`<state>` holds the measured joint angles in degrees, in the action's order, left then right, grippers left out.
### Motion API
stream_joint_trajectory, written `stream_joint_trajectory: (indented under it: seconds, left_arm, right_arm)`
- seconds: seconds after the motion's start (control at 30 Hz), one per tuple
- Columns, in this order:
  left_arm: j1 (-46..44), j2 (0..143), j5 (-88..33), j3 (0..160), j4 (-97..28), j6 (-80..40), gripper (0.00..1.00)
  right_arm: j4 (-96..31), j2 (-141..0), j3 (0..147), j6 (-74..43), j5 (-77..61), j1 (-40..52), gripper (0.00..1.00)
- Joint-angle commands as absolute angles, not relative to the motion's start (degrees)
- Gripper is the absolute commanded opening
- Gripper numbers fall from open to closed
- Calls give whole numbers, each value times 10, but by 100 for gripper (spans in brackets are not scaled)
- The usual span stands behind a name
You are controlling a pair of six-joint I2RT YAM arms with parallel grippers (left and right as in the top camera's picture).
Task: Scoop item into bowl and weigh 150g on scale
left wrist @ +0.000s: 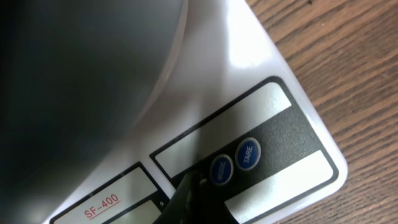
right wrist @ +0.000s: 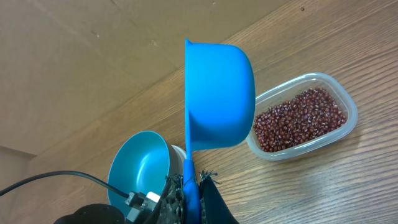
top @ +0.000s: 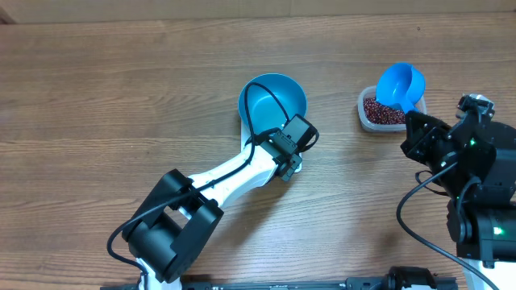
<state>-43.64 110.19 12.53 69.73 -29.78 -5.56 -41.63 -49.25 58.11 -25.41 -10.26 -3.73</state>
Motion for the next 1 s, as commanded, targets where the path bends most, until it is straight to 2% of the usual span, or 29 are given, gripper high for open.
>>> stream_joint_trajectory:
  seconds: [0.0, 0.97]
  left_arm:
    - [-434, 1119, 150, 695, -292, -47, 4]
    - [-435, 1139, 120, 695, -295, -48, 4]
  right_arm:
    - [-412, -489, 600, -250, -104, -41, 4]
    - [-418, -489, 600, -250, -104, -41, 4]
